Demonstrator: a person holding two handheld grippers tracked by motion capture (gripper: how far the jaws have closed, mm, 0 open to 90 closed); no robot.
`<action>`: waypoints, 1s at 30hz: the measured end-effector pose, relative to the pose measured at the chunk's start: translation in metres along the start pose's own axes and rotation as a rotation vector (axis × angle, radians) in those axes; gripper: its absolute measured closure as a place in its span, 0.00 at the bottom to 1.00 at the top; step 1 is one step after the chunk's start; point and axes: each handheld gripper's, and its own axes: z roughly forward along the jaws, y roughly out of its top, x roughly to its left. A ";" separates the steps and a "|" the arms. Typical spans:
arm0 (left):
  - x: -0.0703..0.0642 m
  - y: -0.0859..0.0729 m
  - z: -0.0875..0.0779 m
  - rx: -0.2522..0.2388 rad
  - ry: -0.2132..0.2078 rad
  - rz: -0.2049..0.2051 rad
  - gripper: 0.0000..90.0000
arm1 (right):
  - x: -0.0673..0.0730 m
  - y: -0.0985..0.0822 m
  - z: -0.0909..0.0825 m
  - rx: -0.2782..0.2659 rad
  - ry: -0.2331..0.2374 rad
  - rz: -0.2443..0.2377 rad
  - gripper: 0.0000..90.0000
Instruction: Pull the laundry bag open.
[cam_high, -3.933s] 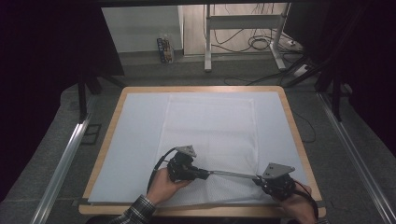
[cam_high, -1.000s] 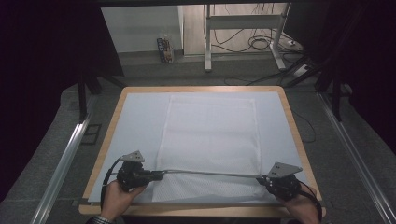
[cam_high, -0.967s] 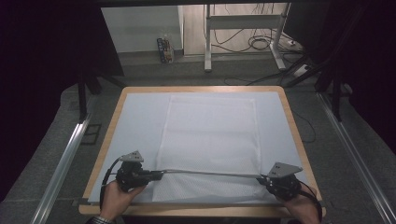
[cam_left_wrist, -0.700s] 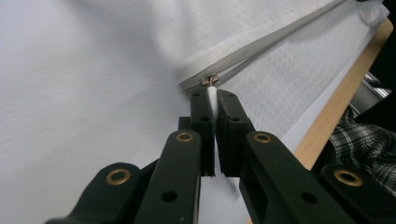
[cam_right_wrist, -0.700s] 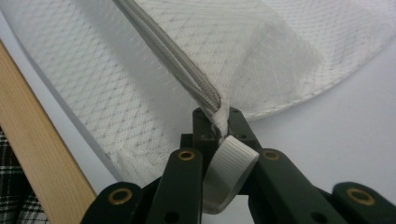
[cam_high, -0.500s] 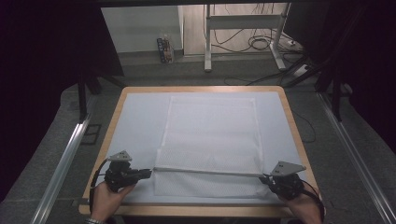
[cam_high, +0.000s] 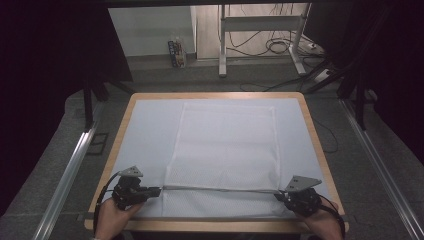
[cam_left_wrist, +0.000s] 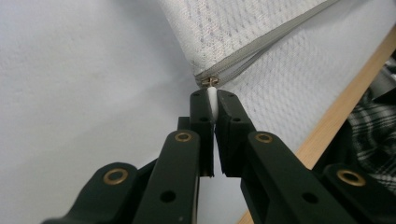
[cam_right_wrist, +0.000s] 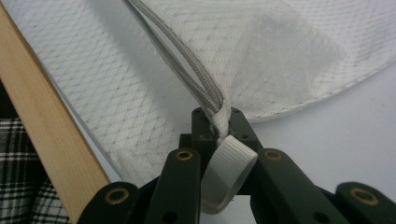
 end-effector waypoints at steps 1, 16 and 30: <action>0.000 0.000 0.001 0.009 0.004 0.005 0.96 | 0.001 0.000 0.001 0.006 0.006 0.002 0.91; -0.010 -0.002 0.013 -0.004 0.121 0.066 0.45 | 0.004 -0.006 -0.002 0.036 0.012 0.044 0.53; -0.019 -0.003 0.025 0.102 0.260 0.169 0.23 | -0.001 -0.022 -0.015 0.061 -0.041 0.055 0.43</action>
